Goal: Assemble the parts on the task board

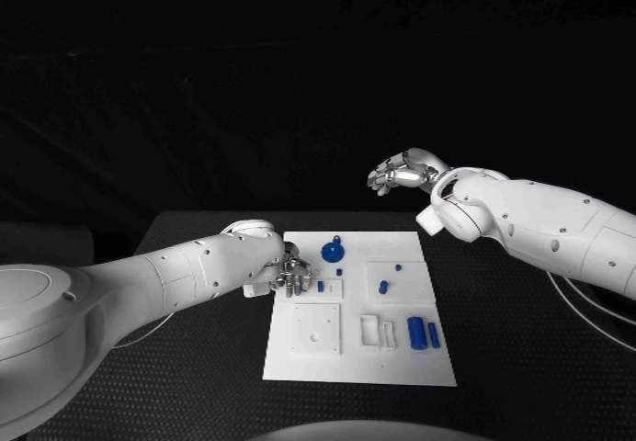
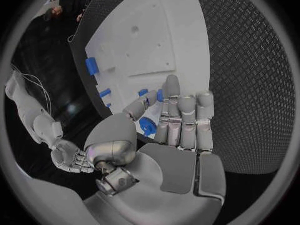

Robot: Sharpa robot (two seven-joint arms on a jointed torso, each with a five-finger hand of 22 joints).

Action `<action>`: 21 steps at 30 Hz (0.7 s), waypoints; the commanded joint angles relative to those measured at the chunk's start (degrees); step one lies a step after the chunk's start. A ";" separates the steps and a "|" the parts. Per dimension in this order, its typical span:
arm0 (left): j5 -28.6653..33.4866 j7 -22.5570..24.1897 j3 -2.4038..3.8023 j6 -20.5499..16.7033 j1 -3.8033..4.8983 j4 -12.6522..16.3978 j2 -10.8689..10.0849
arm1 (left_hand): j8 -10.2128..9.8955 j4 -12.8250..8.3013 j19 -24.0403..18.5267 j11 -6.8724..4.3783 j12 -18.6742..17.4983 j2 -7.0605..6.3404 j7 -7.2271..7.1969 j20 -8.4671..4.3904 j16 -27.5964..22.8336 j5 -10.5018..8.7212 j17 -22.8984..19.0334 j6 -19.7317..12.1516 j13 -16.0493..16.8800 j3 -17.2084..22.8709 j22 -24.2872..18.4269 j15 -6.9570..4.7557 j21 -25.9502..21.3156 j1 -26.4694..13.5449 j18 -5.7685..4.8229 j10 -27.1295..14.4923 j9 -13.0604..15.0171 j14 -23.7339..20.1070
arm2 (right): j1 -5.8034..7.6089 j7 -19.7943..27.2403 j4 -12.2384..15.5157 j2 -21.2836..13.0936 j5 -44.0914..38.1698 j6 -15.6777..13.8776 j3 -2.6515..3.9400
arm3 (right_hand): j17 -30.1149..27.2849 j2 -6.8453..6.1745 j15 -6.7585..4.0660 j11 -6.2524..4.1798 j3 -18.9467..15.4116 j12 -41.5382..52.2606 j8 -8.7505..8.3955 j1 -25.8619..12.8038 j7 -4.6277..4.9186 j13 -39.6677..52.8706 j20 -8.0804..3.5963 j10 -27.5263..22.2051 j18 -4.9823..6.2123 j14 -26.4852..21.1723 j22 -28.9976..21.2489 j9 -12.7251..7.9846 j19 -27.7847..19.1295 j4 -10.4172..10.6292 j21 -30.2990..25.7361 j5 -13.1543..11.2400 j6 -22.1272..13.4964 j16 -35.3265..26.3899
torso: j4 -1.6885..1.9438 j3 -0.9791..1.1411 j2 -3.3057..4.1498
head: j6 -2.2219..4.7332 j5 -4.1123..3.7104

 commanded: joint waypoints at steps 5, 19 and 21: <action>-0.35 -0.09 -0.04 0.99 -0.10 -0.58 0.36 | 0.06 1.50 0.09 -1.27 0.22 1.08 -0.29 -6.03 0.39 0.18 -0.11 0.06 0.11 3.69 1.14 -3.47 0.36 0.76 1.10 0.74 -0.02 2.82 | 0.02 0.36 0.10 0.02 0.06 0.73 0.04 | -0.09 -0.10 0.27 -0.17 -0.29 -0.23 0.29 0.56 0.09 -0.11 0.08 0.43 -0.51 -0.03 0.11 -0.08 0.03 0.03 -0.27 0.16 -0.41 -0.34 | 0.02 -0.02 0.00 | 0.10 0.02; -0.40 -0.54 -0.03 0.49 -1.11 -2.27 1.55 | -0.38 1.66 0.20 -1.28 0.65 1.05 -0.19 -6.00 0.82 -1.58 -0.53 -0.29 0.77 3.36 1.02 -3.49 0.58 0.96 1.15 0.65 0.21 2.91 | 0.02 0.27 0.39 -0.02 0.06 0.90 0.04 | -0.12 -0.08 0.27 -0.18 -0.28 -0.25 0.32 0.60 0.09 -0.21 0.08 0.46 -0.51 -0.04 0.16 -0.10 0.03 0.01 -0.33 0.17 -0.40 -0.35 | -0.03 0.01 0.07 | 0.00 -0.26; -0.40 -0.54 -0.02 0.54 -1.12 -2.26 1.63 | -0.43 1.71 0.24 -1.29 0.72 1.02 -0.20 -6.00 0.90 -1.83 -0.58 -0.29 0.86 3.31 1.00 -3.50 0.60 0.99 1.16 0.67 0.23 2.94 | 0.02 0.28 0.37 0.06 0.06 0.95 0.04 | -0.13 -0.08 0.27 -0.18 -0.28 -0.25 0.32 0.61 0.09 -0.22 0.08 0.46 -0.51 -0.04 0.17 -0.11 0.03 0.00 -0.34 0.17 -0.40 -0.35 | 0.01 -0.03 0.05 | -0.05 -0.29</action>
